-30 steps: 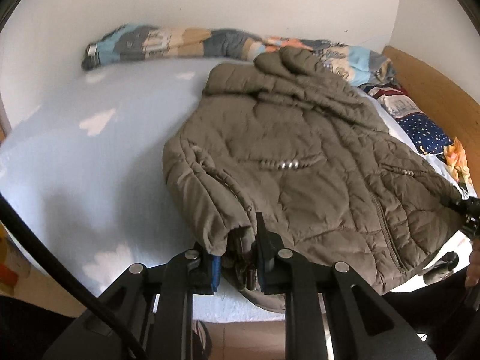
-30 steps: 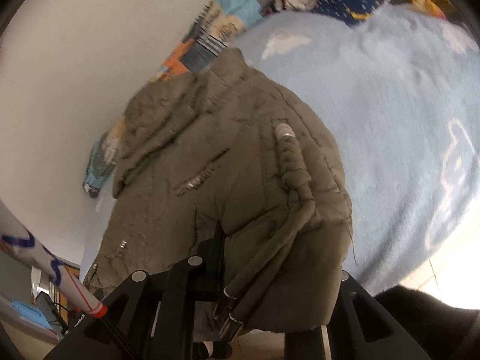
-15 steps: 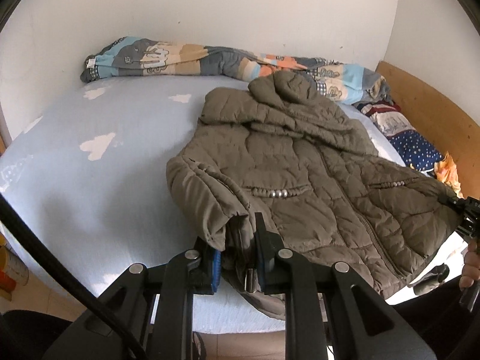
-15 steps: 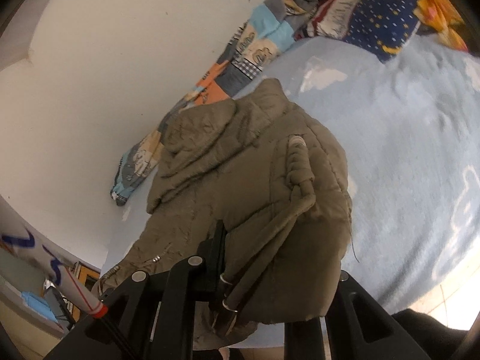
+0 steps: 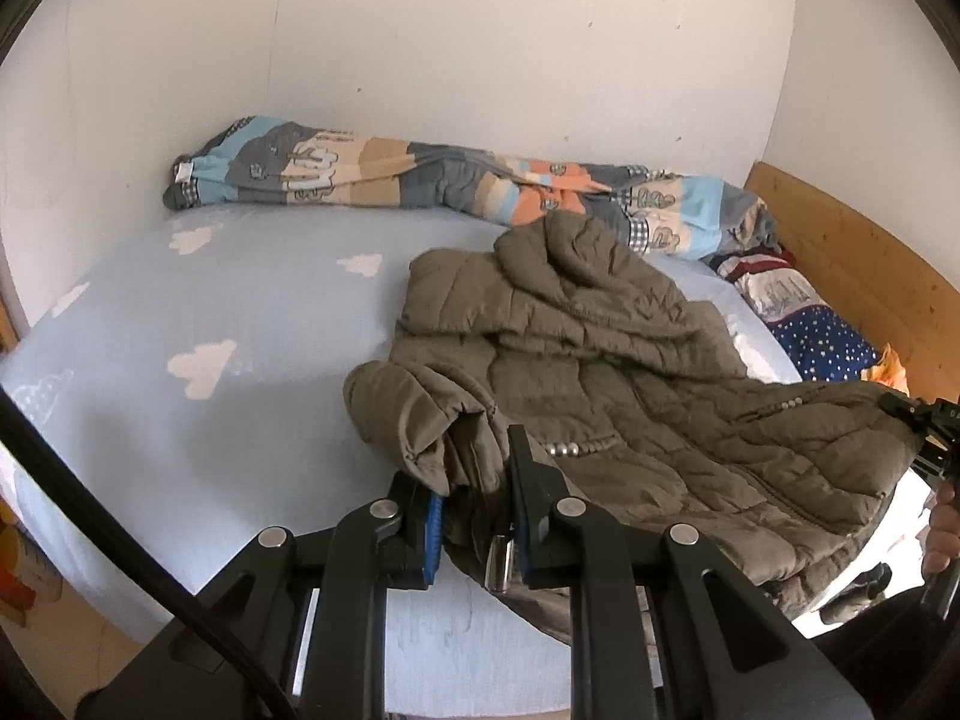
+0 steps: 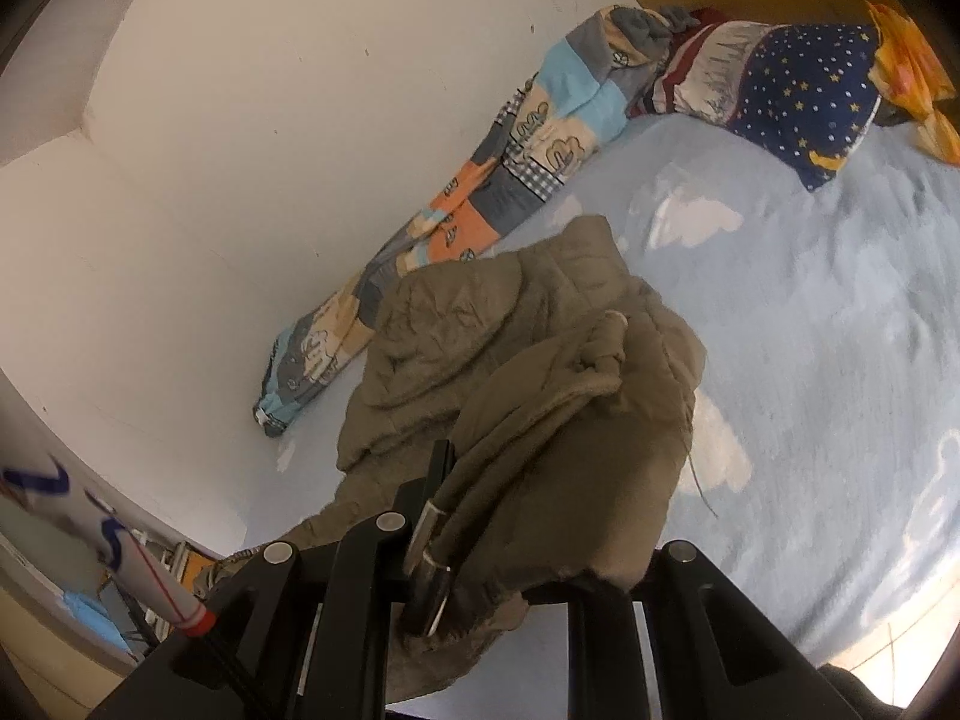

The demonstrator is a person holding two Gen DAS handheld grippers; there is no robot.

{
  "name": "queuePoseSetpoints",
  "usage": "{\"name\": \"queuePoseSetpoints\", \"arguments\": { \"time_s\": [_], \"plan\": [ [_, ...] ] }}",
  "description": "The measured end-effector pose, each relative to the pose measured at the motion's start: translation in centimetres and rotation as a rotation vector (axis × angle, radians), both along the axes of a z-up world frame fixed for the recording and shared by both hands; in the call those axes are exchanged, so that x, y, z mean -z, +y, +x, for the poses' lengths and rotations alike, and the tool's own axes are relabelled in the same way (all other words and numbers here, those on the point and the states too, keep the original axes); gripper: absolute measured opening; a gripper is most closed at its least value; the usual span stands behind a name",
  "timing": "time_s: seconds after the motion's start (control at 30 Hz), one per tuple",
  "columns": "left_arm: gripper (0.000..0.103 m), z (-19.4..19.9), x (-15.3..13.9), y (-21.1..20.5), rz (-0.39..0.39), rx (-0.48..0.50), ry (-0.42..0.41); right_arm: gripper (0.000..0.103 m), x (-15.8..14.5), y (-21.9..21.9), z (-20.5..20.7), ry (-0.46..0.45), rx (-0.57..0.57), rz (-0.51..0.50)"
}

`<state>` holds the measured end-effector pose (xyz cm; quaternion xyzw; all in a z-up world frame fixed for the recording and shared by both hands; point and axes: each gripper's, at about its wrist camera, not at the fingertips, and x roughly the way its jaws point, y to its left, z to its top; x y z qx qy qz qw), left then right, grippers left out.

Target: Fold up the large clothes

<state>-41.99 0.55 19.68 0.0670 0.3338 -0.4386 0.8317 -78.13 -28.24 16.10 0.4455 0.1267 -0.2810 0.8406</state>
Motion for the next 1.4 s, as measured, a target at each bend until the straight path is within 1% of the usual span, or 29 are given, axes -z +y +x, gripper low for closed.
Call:
{"name": "queuePoseSetpoints", "arguments": {
  "time_s": [0.6, 0.83, 1.0, 1.13, 1.3, 1.4],
  "plan": [
    [0.018, 2.8, -4.0, -2.3, -0.058, 0.012, -0.037, 0.017, -6.0, -4.4, 2.6, -0.026, 0.020, -0.066],
    [0.019, 4.9, -5.7, -4.3, -0.074, 0.018, -0.040, 0.017, -7.6, -6.5, 4.4, -0.024, 0.024, -0.080],
    [0.019, 6.8, -7.0, -6.6, -0.082, 0.025, -0.053, 0.017, -8.7, -8.3, 5.9, -0.018, 0.026, -0.089],
    [0.019, 9.1, -7.9, -9.1, -0.087, 0.026, -0.053, 0.017, -9.6, -10.3, 7.5, -0.003, 0.026, -0.107],
    [0.019, 12.8, -8.9, -13.4, -0.096, 0.022, -0.044, 0.017, -10.4, -13.4, 10.0, 0.014, 0.032, -0.118],
    [0.019, 15.2, -9.4, -16.9, -0.094, 0.017, -0.037, 0.017, -10.6, -15.9, 11.6, 0.016, 0.048, -0.119]
  ]
}}
